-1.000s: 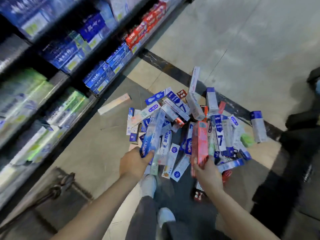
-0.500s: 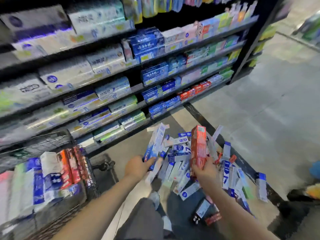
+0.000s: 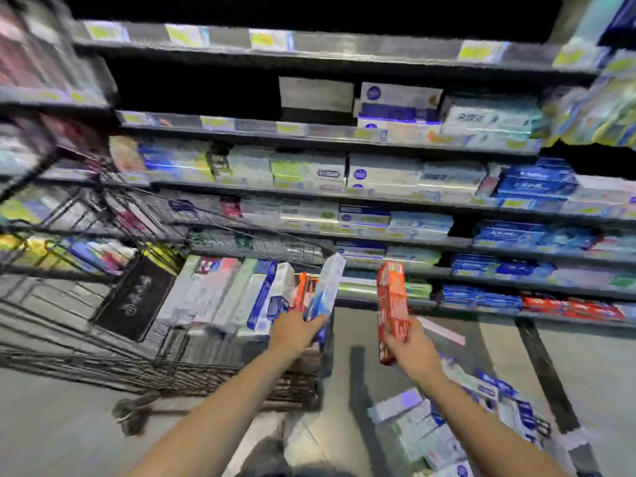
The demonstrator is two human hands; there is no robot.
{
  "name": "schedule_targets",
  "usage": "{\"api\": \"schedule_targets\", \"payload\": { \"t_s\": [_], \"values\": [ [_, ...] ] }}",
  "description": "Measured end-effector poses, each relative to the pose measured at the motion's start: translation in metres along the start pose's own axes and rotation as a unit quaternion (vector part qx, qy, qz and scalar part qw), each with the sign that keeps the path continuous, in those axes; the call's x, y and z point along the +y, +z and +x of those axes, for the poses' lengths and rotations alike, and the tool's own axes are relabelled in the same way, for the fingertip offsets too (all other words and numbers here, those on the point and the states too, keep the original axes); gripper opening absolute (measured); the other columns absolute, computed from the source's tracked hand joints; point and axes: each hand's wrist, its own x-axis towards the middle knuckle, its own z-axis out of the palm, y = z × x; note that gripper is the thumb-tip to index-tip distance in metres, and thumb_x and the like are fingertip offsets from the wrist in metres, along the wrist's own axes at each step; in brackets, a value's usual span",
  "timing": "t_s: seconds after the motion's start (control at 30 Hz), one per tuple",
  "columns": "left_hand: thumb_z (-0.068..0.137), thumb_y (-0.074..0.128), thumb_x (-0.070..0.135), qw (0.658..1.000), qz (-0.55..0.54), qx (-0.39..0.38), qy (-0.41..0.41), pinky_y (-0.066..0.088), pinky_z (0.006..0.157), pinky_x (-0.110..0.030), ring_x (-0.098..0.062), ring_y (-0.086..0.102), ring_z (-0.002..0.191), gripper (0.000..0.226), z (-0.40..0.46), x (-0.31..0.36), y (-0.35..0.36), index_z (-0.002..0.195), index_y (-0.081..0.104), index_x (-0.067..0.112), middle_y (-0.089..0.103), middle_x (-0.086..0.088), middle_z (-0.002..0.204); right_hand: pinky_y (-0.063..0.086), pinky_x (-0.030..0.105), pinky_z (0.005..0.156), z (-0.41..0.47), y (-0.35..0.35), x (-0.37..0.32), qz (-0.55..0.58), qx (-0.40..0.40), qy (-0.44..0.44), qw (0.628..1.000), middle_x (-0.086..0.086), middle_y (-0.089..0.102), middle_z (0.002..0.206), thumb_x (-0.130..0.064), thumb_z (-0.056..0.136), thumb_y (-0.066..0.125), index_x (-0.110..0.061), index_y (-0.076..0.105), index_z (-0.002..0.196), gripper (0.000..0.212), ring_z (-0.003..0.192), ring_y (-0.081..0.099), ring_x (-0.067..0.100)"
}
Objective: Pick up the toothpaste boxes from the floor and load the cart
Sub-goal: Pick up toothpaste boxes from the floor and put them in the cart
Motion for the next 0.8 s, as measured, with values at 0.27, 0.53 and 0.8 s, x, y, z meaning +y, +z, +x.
{"api": "schedule_targets", "payload": {
  "t_s": [0.27, 0.53, 0.8],
  "values": [
    [0.086, 0.054, 0.059, 0.997, -0.028, -0.04, -0.067, 0.031, 0.055, -0.032, -0.023, 0.053, 0.061, 0.054, 0.078, -0.081, -0.053, 0.06, 0.043, 0.013, 0.054, -0.008, 0.065, 0.054, 0.037, 0.078, 0.034, 0.108, -0.089, 0.013, -0.05, -0.005, 0.999, 0.001, 0.067, 0.1, -0.043, 0.087, 0.061, -0.023, 0.049, 0.105, 0.029, 0.091, 0.066, 0.022],
    [0.084, 0.053, 0.058, 0.985, -0.071, -0.128, -0.089, 0.053, 0.072, -0.032, -0.025, 0.064, 0.076, 0.05, 0.136, -0.102, -0.038, 0.079, 0.06, 0.009, 0.065, -0.007, 0.077, 0.05, 0.031, 0.079, 0.067, 0.167, -0.107, -0.069, -0.069, 0.086, 0.992, 0.003, 0.066, 0.108, -0.039, 0.091, 0.057, -0.017, 0.041, 0.118, 0.038, 0.095, 0.065, 0.023],
    [0.091, 0.05, 0.055, 0.978, -0.081, -0.148, -0.122, 0.039, 0.05, -0.02, -0.007, 0.051, 0.053, 0.049, 0.188, -0.089, 0.02, 0.056, 0.053, 0.02, 0.051, 0.006, 0.055, 0.049, 0.035, 0.083, 0.138, 0.211, -0.08, -0.123, -0.083, 0.134, 0.98, 0.01, 0.065, 0.113, -0.03, 0.092, 0.055, -0.012, 0.041, 0.117, 0.034, 0.102, 0.064, 0.029]
  ]
}}
